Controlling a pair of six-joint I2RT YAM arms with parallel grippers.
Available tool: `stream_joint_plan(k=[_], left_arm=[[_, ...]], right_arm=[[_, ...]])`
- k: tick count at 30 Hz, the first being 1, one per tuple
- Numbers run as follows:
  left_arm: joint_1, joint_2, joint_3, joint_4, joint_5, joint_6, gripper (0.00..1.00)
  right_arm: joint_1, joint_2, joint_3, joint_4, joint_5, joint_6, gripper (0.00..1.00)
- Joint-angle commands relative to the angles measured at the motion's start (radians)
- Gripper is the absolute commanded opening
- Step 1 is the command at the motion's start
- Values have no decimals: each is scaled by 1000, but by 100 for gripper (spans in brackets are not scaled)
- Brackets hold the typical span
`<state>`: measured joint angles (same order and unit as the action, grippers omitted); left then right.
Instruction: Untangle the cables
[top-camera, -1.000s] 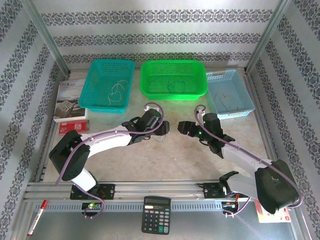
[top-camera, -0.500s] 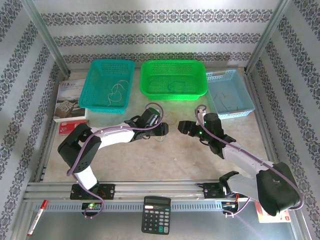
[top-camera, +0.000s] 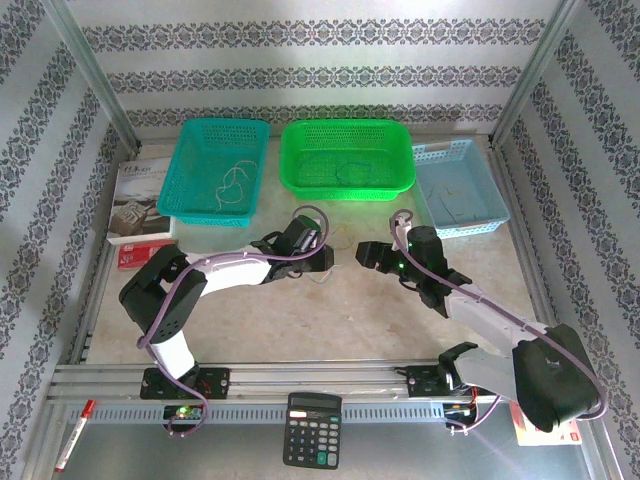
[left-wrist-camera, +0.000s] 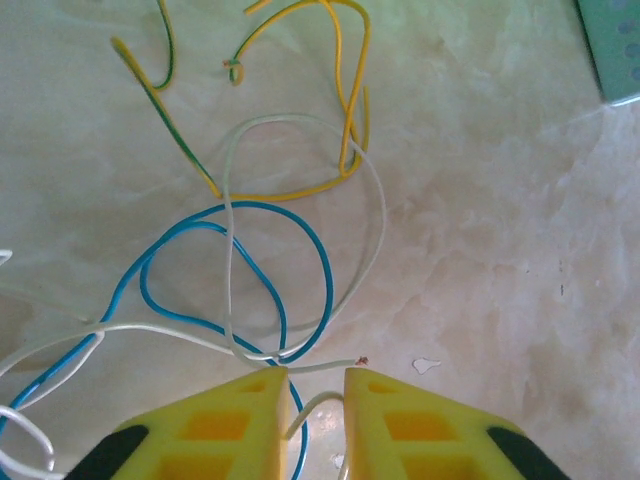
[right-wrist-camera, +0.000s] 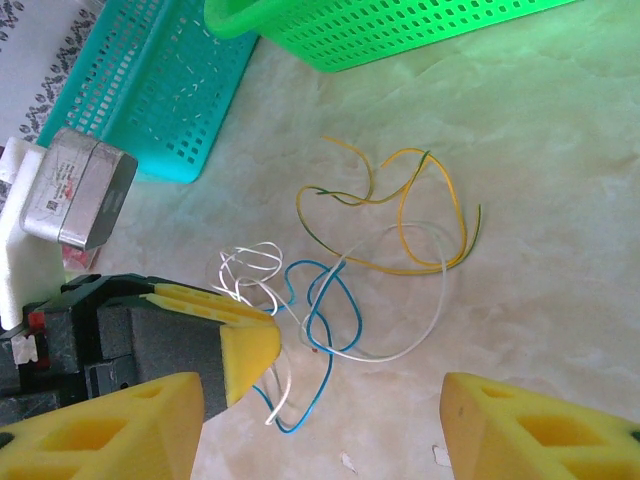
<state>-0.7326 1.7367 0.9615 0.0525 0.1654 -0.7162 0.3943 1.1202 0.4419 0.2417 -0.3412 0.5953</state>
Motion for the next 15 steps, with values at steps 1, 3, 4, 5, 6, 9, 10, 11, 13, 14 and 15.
stream_joint_plan(k=[1, 3, 4, 5, 6, 9, 10, 11, 13, 14, 15], left_arm=[[7, -5, -6, 29, -1, 4, 12], [8, -18, -10, 23, -6, 10, 5], [9, -29, -9, 18, -7, 14, 0], [10, -38, -10, 12, -11, 19, 0], [9, -51, -10, 4, -14, 22, 0], [13, -102, -7, -19, -21, 37, 0], [14, -124, -6, -29, -23, 44, 0], [15, -145, -2, -38, -24, 49, 0], [15, -196, 14, -63, -26, 61, 0], [15, -217, 21, -74, -24, 66, 0], [15, -238, 33, -87, -21, 73, 0]], right_arm=[[-8, -16, 11, -1, -5, -10, 64], [-8, -19, 13, -2, -6, -11, 64], [-8, -18, 14, -2, -8, -9, 64], [-8, -19, 15, -4, -8, -10, 64], [-8, -19, 17, -4, -10, -11, 64], [-7, -15, 24, -4, -14, -9, 64], [-8, -15, 25, -3, -18, -10, 64], [-6, -14, 27, -2, -22, -9, 64], [-2, -12, 32, 3, -34, -10, 64], [1, -11, 35, 8, -40, -12, 65], [5, -11, 38, 15, -45, -13, 65]])
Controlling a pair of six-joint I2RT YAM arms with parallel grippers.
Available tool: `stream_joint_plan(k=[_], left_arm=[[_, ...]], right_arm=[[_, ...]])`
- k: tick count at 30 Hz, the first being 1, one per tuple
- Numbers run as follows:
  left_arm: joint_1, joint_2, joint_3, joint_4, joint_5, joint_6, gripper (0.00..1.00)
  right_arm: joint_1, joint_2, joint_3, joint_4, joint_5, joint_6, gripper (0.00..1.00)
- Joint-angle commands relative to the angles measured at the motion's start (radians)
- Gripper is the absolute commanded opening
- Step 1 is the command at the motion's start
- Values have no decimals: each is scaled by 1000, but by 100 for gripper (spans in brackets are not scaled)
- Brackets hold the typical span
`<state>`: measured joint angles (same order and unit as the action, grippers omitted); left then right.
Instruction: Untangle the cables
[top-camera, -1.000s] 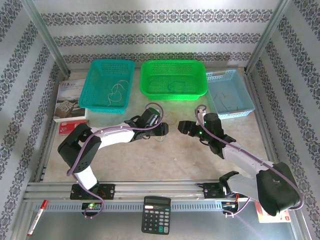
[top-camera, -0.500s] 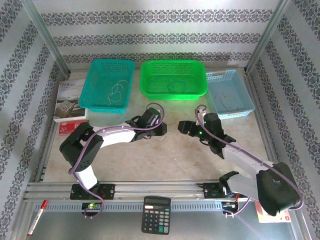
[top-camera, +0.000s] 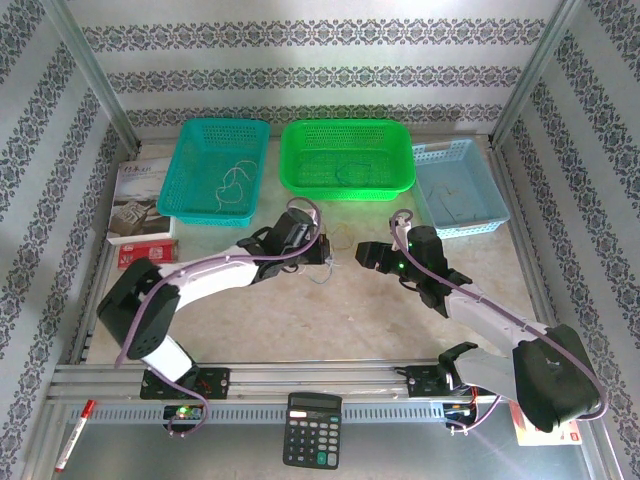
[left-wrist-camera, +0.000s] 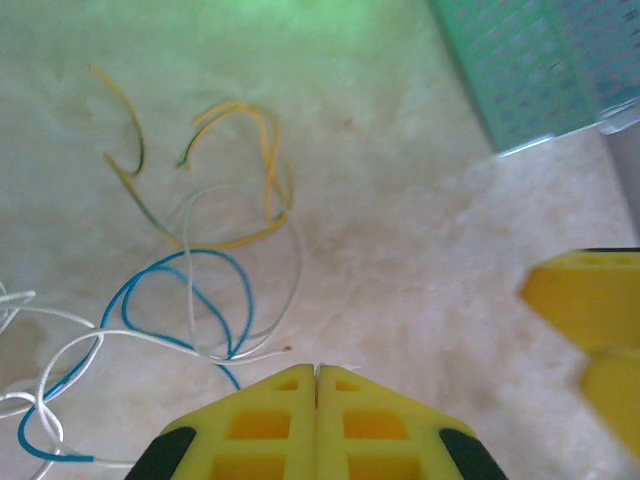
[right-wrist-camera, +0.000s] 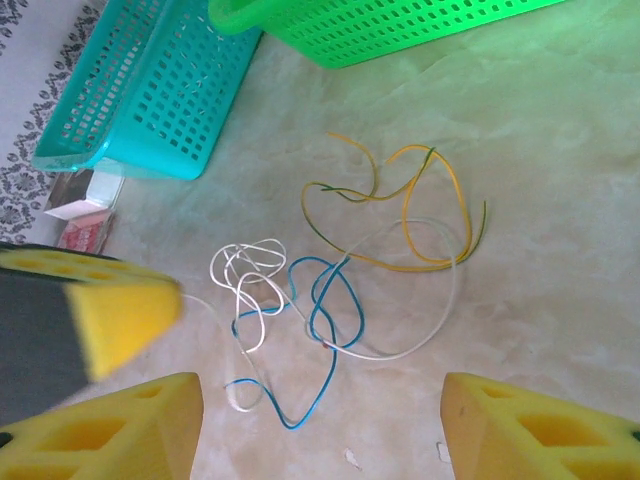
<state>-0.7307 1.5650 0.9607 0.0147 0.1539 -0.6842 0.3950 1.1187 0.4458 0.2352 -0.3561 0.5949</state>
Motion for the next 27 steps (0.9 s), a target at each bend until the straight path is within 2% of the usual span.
stream_joint_plan(k=[1, 6, 16, 27], left_arm=[[13, -91, 47, -63, -7, 48, 0], [13, -177, 132, -110, 15, 69, 0], [13, -209, 345, -129, 71, 64, 0], [13, -183, 539, -110, 115, 25, 0]], right_arm=[[9, -8, 38, 29, -37, -17, 66], [50, -8, 73, 59, -59, -44, 73], [120, -4, 151, 93, -13, -92, 74], [159, 165, 160, 248, 73, -80, 73]])
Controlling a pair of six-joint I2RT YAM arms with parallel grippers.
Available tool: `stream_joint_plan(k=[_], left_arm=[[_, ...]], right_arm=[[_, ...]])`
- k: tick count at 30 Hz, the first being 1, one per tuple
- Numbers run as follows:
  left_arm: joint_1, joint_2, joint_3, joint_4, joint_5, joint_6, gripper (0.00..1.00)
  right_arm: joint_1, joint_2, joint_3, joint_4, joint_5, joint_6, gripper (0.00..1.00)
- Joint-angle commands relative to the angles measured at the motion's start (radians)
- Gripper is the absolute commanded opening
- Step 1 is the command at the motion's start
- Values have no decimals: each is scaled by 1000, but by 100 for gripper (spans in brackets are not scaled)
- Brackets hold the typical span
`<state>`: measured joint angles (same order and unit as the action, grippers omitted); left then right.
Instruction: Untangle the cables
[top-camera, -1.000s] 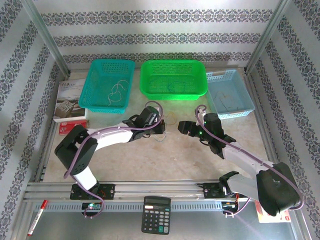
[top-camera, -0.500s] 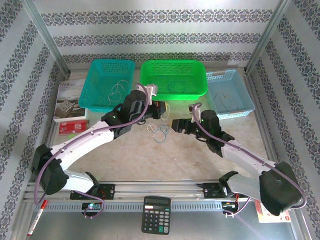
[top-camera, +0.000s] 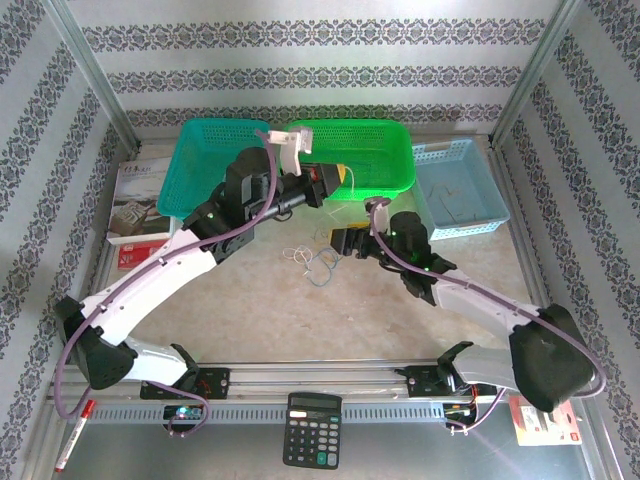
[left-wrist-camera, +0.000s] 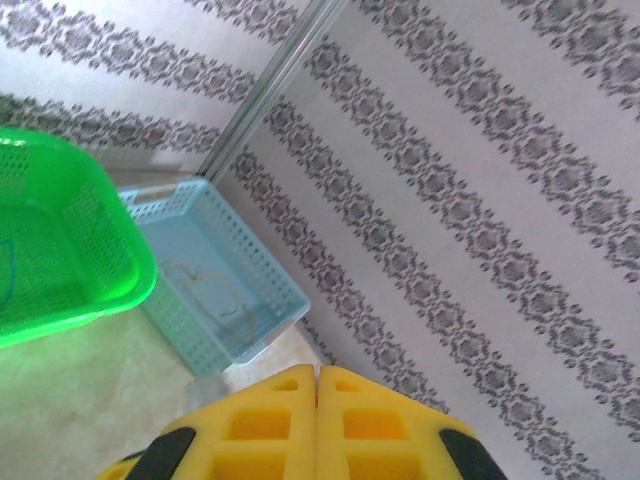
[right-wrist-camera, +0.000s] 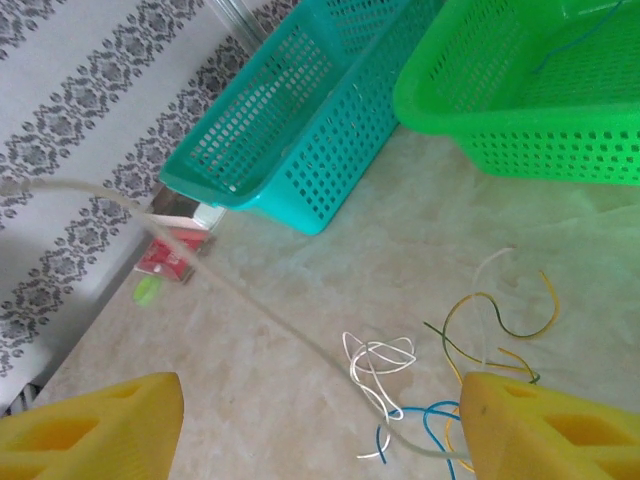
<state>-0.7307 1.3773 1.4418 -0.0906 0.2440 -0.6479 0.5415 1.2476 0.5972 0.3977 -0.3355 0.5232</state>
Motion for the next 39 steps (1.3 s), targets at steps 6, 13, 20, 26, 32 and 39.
stream_joint_plan(k=[6, 13, 20, 26, 32, 39], left_arm=[[19, 2, 193, -50, -9, 38, 0], [66, 15, 369, -94, -39, 100, 0], [163, 30, 508, -107, -60, 136, 0], [249, 46, 589, -130, -74, 171, 0], [402, 46, 579, -143, -99, 190, 0], [546, 72, 553, -144, -128, 246, 0]], right_arm=[[14, 144, -32, 203, 120, 19, 72], [13, 290, -49, 305, 147, 61, 71], [11, 377, -38, 342, 150, 114, 71], [5, 435, -43, 421, 129, 153, 71], [2, 419, -66, 441, 99, 153, 73], [-8, 370, -83, 431, 50, 155, 73]])
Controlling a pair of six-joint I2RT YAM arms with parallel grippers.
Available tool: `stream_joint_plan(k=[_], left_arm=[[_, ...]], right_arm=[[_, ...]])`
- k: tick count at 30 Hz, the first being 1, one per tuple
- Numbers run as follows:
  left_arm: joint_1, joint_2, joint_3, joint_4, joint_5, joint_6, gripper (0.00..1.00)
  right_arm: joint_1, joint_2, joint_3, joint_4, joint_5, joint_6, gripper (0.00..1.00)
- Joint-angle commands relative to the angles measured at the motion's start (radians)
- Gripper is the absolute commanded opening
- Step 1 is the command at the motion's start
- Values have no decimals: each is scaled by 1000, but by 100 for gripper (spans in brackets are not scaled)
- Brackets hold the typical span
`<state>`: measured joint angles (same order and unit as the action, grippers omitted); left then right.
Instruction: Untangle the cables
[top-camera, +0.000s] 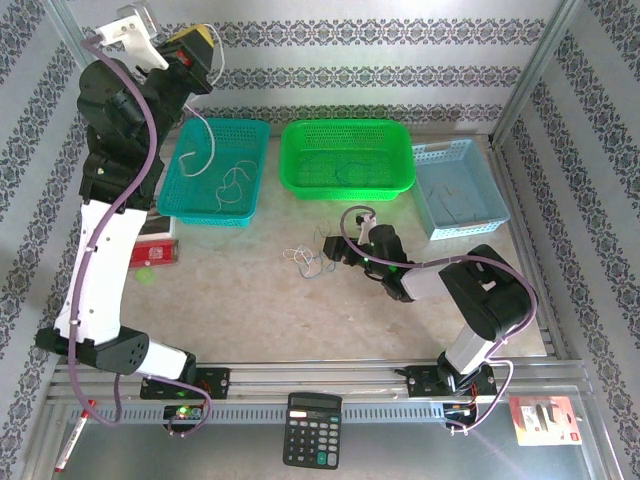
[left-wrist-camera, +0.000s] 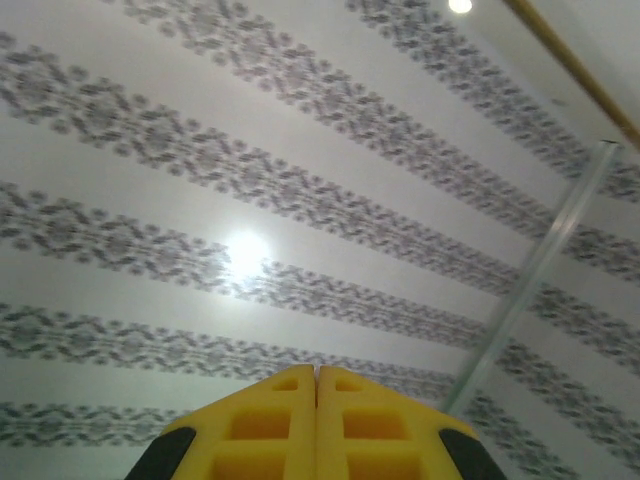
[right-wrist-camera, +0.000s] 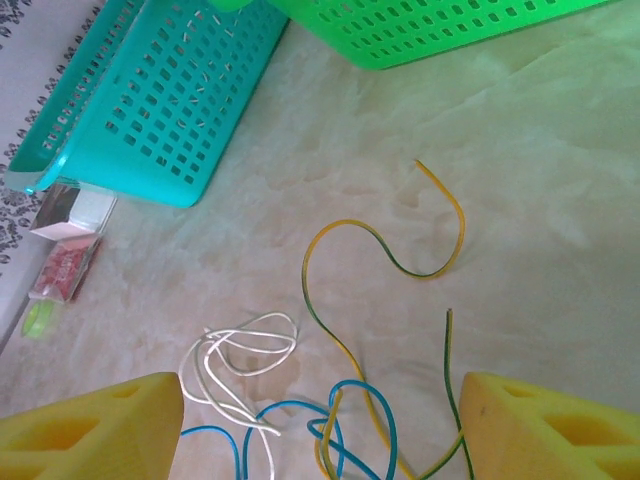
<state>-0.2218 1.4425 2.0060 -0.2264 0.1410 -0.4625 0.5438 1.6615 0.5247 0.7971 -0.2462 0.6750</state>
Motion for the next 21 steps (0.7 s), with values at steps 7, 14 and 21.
stream_joint_plan(k=[7, 14, 21], left_arm=[[158, 24, -130, 54, -45, 88, 0], [225, 71, -264, 145, -44, 94, 0], [248, 128, -396, 205, -1, 100, 0]], right_arm=[[-19, -123, -17, -31, -67, -5, 73], [-33, -213, -9, -130, -87, -17, 73], [-35, -323, 4, -277, -70, -48, 73]])
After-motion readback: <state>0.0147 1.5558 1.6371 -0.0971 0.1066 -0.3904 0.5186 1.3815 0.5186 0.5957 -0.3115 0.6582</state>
